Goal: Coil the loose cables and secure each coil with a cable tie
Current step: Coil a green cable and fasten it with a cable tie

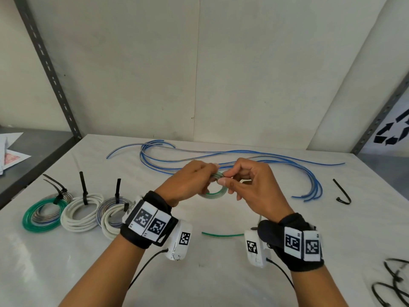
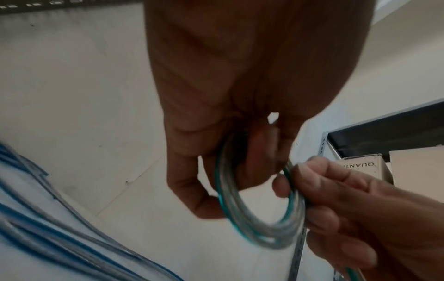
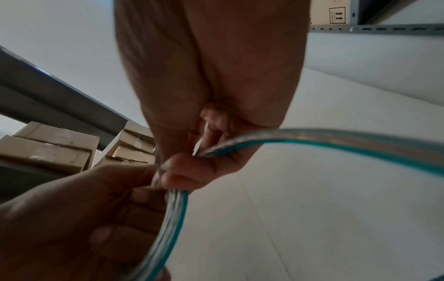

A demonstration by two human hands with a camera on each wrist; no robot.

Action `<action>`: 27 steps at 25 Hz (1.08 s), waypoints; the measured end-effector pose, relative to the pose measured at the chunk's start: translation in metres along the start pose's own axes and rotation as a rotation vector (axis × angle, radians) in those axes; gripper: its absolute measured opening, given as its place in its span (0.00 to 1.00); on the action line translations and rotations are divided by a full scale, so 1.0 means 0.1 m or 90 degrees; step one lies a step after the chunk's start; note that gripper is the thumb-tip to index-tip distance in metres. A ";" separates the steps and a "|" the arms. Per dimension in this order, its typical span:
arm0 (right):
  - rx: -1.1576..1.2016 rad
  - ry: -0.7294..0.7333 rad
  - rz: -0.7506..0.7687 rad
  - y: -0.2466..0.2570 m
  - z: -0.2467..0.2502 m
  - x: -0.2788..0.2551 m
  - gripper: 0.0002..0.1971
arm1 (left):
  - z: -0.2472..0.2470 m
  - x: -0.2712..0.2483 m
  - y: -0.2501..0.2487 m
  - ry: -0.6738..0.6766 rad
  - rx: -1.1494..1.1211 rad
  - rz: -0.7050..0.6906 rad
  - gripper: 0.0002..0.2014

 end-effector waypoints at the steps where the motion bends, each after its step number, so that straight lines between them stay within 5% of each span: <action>1: 0.007 -0.023 0.008 0.00 0.01 0.01 0.05 | 0.03 0.00 0.00 -0.027 -0.021 -0.017 0.23; 6: 0.095 -0.183 0.036 -0.05 0.11 0.02 0.01 | 0.24 0.02 -0.01 -0.116 -0.368 -0.112 0.21; 10: 0.211 -0.147 0.035 -0.04 -0.14 0.07 0.03 | 0.26 0.00 -0.04 -0.135 -0.490 -0.156 0.21; 20: 0.270 -0.262 0.076 0.03 -0.10 0.03 0.09 | 0.09 0.03 -0.13 -0.083 -0.483 -0.184 0.23; 24: 0.196 -0.235 0.064 0.00 0.11 0.00 0.10 | 0.17 -0.03 -0.08 -0.073 -0.197 -0.190 0.17; 27: 0.148 -0.155 0.045 -0.03 0.15 0.00 0.11 | 0.24 -0.07 -0.02 -0.033 -0.120 -0.174 0.13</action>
Point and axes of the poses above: each hand's wrist, its own x-axis towards the middle knuckle, its own z-axis out of the back of the hand, y = z × x, the point moved 6 cm from there along x, towards the middle knuckle, and after that the axes turned 14 degrees about y, right-handed, at the moved point
